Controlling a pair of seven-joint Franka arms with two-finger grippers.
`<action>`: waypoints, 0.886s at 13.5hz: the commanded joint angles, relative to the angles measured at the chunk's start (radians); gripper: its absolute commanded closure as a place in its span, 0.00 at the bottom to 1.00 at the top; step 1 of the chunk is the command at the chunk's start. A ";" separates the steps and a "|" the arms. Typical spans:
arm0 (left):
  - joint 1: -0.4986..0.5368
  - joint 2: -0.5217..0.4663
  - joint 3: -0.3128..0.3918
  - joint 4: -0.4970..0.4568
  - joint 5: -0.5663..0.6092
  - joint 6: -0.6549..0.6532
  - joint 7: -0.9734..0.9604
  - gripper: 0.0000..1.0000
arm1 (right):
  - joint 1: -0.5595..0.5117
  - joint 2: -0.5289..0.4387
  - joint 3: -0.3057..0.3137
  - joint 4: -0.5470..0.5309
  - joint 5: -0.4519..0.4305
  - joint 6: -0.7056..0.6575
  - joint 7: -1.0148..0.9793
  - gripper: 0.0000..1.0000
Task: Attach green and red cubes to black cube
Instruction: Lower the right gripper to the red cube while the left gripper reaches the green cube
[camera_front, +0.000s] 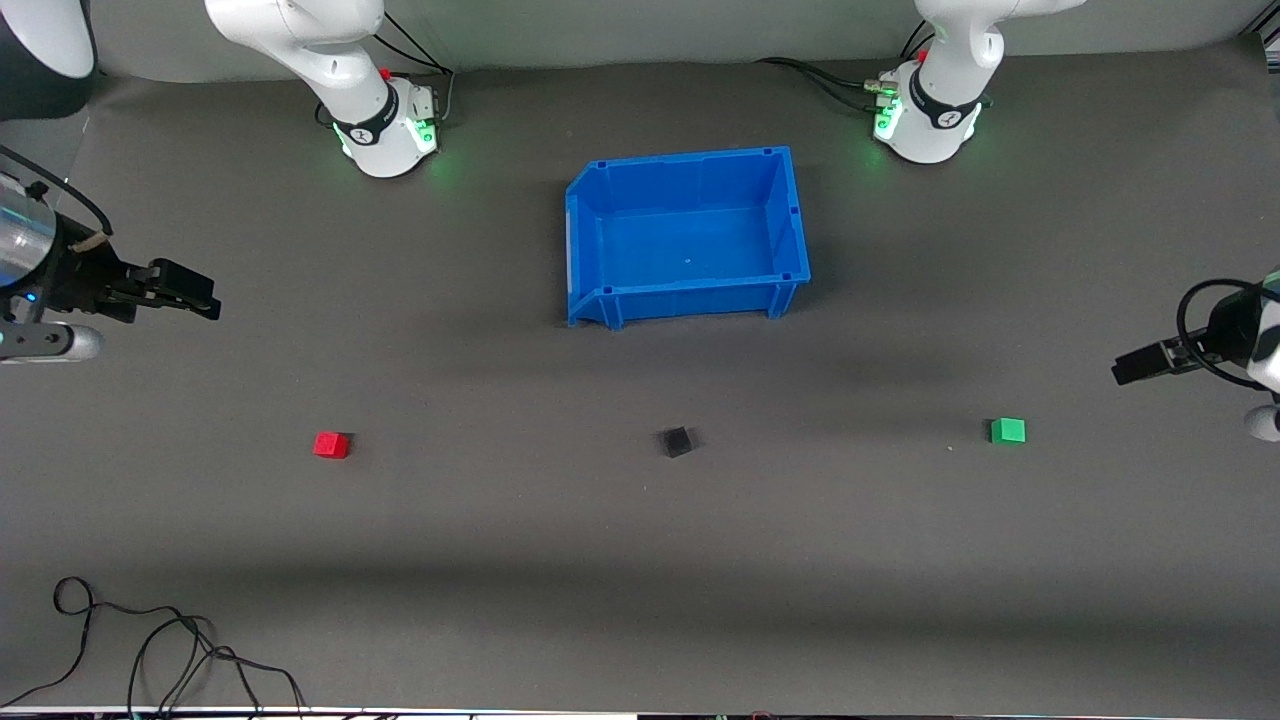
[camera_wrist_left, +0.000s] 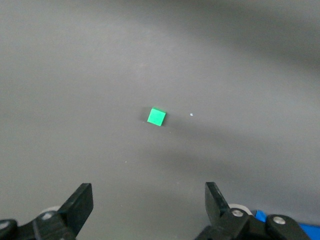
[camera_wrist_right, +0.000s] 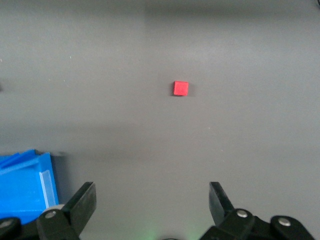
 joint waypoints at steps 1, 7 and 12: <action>0.010 -0.018 0.004 -0.131 0.014 0.116 -0.109 0.00 | -0.015 0.047 -0.007 0.019 -0.013 -0.004 -0.053 0.00; 0.041 0.102 0.005 -0.219 0.013 0.261 -0.556 0.00 | -0.024 0.211 -0.016 0.001 -0.012 0.153 -0.058 0.00; 0.045 0.238 0.005 -0.218 0.013 0.368 -0.906 0.00 | -0.064 0.279 -0.023 -0.165 -0.013 0.400 -0.129 0.00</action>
